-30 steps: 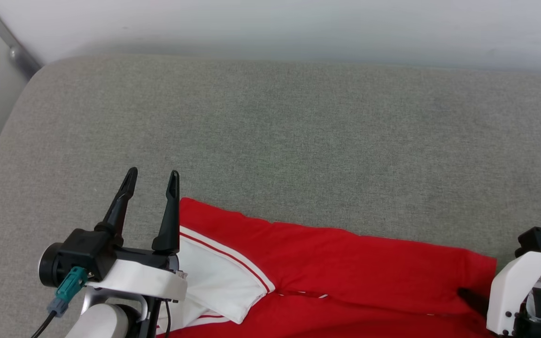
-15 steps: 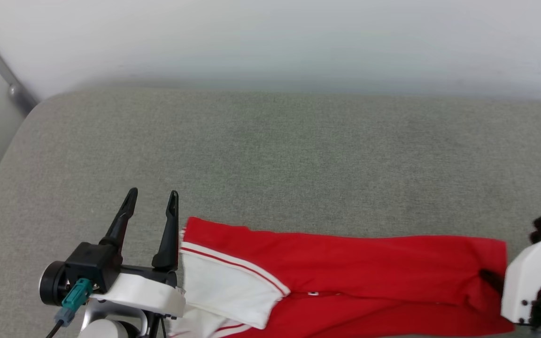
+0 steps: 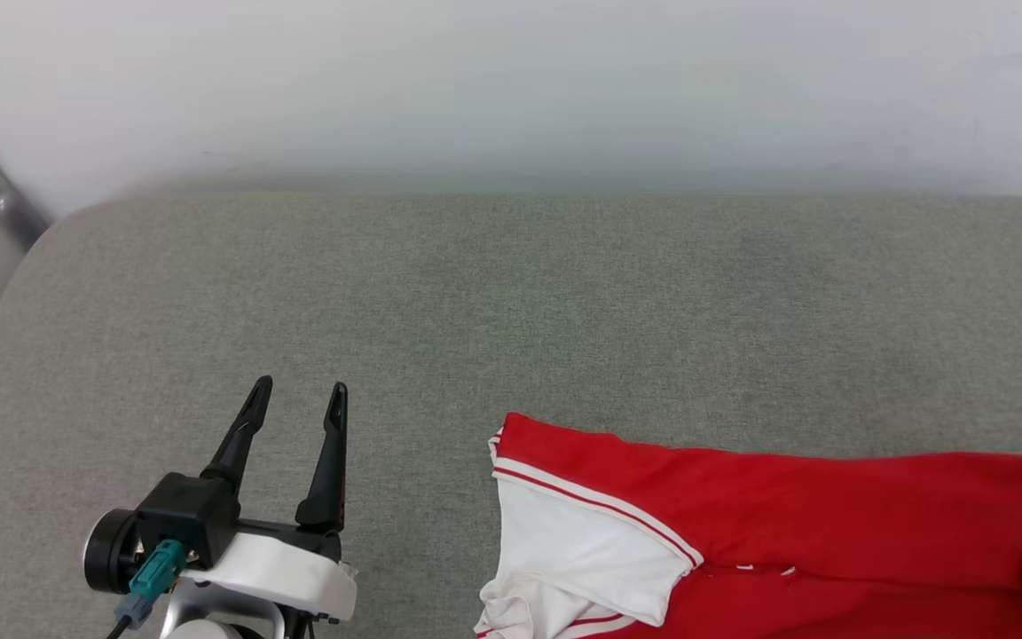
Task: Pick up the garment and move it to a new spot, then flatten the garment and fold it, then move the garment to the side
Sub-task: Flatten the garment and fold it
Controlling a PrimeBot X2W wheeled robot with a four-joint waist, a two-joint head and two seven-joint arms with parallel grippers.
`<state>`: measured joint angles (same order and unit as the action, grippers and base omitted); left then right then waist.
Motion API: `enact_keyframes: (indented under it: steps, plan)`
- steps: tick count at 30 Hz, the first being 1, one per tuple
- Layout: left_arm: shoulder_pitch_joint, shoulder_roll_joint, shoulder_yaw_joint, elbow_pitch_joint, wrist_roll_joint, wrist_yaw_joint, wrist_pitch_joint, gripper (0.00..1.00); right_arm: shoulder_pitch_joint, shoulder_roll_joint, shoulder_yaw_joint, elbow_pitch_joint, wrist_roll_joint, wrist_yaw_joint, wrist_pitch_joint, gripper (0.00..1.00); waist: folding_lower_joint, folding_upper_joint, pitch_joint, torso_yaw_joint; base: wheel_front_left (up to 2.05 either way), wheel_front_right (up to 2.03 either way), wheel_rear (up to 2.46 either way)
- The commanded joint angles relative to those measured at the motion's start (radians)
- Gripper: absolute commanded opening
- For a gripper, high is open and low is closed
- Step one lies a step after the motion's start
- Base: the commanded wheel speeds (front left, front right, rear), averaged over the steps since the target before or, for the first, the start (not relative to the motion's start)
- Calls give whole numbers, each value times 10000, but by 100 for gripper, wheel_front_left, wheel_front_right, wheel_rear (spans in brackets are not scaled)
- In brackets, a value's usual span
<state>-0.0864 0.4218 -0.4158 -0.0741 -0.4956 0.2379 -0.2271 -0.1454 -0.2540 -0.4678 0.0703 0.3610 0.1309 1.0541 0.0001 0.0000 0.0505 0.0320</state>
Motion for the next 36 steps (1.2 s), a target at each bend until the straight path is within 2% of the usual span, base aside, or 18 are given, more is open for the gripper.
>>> enact_keyframes:
  steps: [1,9,14,23,28,29,30,31,36]
  plan:
    - [73,-17,-20,5,2,23,-9,100,-122,205,102,-54,59,-5,175,0,-1,0,-10,-11,0,0,0]
    - [-126,9,-117,59,-10,-62,34,100,-245,1735,1113,-86,2291,-5,1103,0,-1,0,61,137,0,0,0]
    - [-306,-52,-237,86,10,-149,93,100,-210,2033,2170,170,3677,-5,835,0,-1,0,207,329,0,0,0]
    - [-597,-153,-442,228,-43,-286,147,100,-771,2044,5205,2105,6408,-5,-1636,0,-1,0,417,690,0,0,0]
    - [-752,-196,-485,353,-49,-365,95,100,-1255,2039,6617,2965,7031,-3,-2892,0,-1,0,550,849,0,0,0]
    - [-781,-198,-489,374,-50,-381,82,100,-1356,2040,6803,3123,6931,-3,-3163,23,-1,0,574,867,0,0,0]
    - [-806,-205,-487,398,-56,-396,63,100,-1438,2038,6961,3300,6905,-3,-3394,74,-1,0,593,882,0,0,0]
    - [-812,-221,-497,420,-56,-400,44,100,-1501,2038,7100,3454,6910,-3,-3565,100,-1,0,607,896,0,0,0]
    - [-804,-304,-528,535,-82,-387,-5,100,-1916,2036,7648,3486,6815,-3,-4088,100,-1,0,625,861,0,0,0]
